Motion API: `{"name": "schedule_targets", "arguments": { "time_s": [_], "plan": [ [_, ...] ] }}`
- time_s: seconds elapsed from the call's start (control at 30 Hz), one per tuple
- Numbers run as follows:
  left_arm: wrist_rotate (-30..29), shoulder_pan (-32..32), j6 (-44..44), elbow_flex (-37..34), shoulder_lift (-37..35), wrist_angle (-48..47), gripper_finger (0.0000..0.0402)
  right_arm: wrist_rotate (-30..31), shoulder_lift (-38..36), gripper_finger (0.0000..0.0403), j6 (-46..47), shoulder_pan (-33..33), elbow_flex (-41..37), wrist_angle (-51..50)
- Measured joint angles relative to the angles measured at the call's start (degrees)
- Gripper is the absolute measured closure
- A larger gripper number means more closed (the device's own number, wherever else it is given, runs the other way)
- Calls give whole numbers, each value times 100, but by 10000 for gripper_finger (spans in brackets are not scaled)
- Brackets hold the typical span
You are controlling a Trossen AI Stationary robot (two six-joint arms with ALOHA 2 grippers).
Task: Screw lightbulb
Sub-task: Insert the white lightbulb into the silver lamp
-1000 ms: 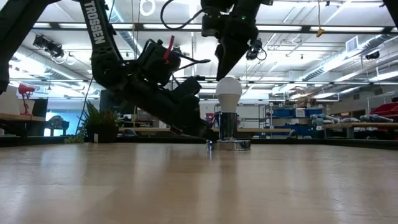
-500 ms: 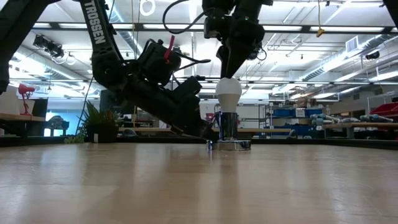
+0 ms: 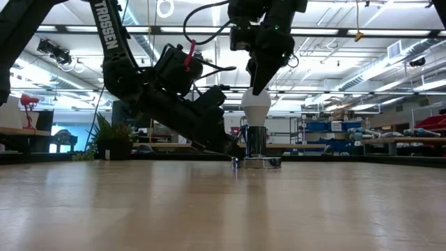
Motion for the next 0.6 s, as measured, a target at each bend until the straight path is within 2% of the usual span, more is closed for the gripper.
{"name": "schedule_targets", "arguments": {
  "time_s": [0.1,0.2,0.27,0.37,0.6],
  "plan": [
    [0,0,-2,0,0,-1,399,210,1,124,871,7,-4,-16],
    [-15,-2,-2,0,0,1,399,296,5,132,2344,0,-8,-55],
    [-19,-2,-2,0,0,0,399,265,9,133,3011,-4,-9,-83],
    [-22,-2,-4,0,0,-1,399,261,11,126,3059,0,-11,-33],
    [-35,-4,-7,-2,0,1,399,396,62,87,2121,13,445,-190]
  ]
}}
